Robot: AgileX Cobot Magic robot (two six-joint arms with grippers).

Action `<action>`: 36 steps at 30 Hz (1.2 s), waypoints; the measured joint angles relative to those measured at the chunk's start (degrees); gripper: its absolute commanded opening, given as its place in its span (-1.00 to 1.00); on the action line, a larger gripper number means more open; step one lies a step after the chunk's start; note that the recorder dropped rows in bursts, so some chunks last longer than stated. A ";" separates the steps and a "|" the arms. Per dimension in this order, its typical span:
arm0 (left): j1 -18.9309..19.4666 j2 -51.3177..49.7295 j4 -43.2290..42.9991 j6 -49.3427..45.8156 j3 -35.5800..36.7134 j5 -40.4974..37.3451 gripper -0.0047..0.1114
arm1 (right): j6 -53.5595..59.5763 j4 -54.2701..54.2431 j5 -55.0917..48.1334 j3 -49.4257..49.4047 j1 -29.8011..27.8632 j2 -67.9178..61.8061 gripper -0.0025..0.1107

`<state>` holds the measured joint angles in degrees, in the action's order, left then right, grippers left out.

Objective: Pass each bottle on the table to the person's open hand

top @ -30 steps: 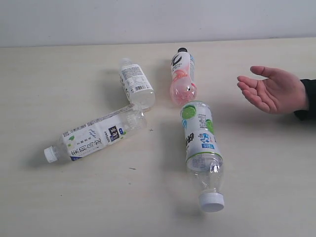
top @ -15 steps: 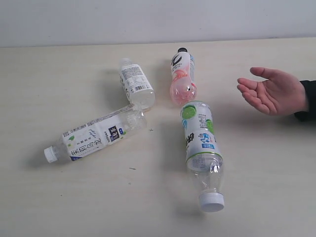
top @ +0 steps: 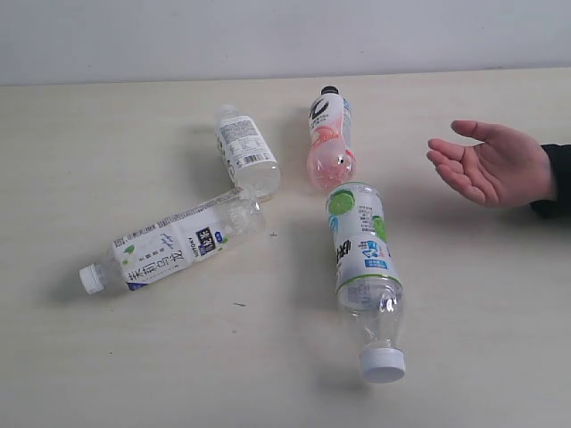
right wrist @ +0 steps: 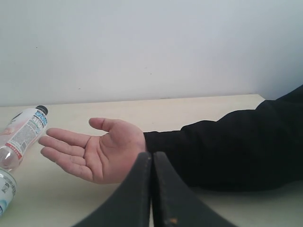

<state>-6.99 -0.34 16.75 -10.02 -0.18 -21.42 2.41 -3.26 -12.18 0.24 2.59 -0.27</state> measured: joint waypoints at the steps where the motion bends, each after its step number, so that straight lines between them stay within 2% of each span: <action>1: 0.00 0.00 0.00 0.00 0.00 0.00 -0.92 | 0.00 0.00 0.00 0.00 0.00 0.00 -0.96; 28: 0.00 0.00 -0.27 0.00 0.00 0.62 -0.92 | 0.00 0.00 0.00 0.00 0.00 0.00 -0.96; 31: 0.00 0.00 0.48 0.00 0.18 6.48 -0.92 | 0.00 0.00 0.00 0.00 0.00 0.00 -0.96; 34: 0.00 0.00 8.58 0.00 0.21 19.20 -0.92 | 0.00 0.00 0.00 0.00 0.00 0.00 -0.96; 36: 0.00 0.00 10.80 0.37 0.21 26.03 -0.92 | 0.00 0.00 0.00 0.00 0.00 0.00 -0.96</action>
<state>-6.99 -0.34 27.55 -9.64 0.03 4.62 2.41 -3.26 -12.18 0.24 2.59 -0.27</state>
